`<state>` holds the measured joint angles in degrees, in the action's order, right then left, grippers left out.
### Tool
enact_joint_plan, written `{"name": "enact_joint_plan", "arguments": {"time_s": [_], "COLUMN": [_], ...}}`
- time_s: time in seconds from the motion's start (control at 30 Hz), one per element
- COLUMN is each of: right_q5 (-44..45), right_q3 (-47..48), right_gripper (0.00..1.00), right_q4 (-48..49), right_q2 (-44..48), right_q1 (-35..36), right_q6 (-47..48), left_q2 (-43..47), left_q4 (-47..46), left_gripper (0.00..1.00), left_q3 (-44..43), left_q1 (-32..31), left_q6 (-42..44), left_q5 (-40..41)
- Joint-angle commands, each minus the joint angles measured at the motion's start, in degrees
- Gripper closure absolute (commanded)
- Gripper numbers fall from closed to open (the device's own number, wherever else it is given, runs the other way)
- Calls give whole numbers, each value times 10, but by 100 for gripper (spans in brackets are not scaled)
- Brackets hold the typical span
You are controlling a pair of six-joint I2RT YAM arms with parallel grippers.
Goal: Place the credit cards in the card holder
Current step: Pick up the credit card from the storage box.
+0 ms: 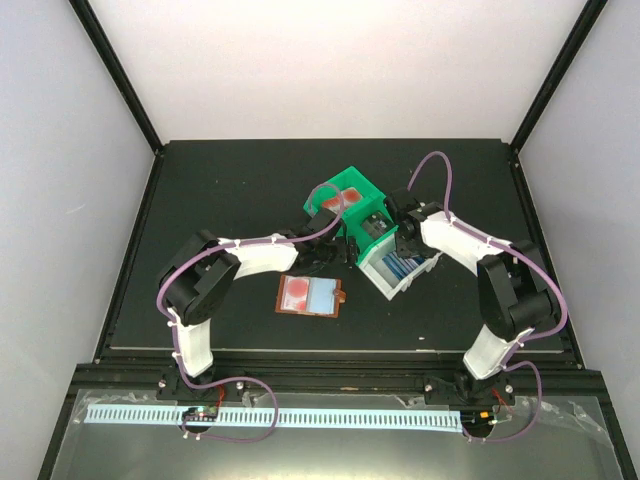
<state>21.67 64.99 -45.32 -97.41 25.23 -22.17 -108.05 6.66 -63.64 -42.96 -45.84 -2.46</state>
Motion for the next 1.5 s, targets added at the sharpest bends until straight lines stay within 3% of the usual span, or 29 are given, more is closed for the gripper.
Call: {"name": "enact_joint_plan", "arguments": {"time_s": [0.0,0.3,0.63,1.07,1.27,1.47], "right_q5": [61,91,111,240,251,241], "right_q3": [14,13,15,33,30,13], "right_gripper": [66,76,74,87,87,81], "right_q4": [-2,15,41,41,60,109], "right_q2": [-2,-33,-65,-92,-105,-106], "right_q1": [-5,0,20,27,27,27], "right_q6": [11,56,121,126,156,218], "left_q2": [-6,1,15,23,22,26], "left_q4": [14,9,5,0,-2,-3], "left_gripper": [10,10,10,10,10,10], "left_q3": [-18,-11,-4,8,10,15], "left_q1": [7,11,14,19,21,24], "left_q6": [10,11,14,13,11,12], "left_q5": [-4,-11,-17,-23,-29,-31]}}
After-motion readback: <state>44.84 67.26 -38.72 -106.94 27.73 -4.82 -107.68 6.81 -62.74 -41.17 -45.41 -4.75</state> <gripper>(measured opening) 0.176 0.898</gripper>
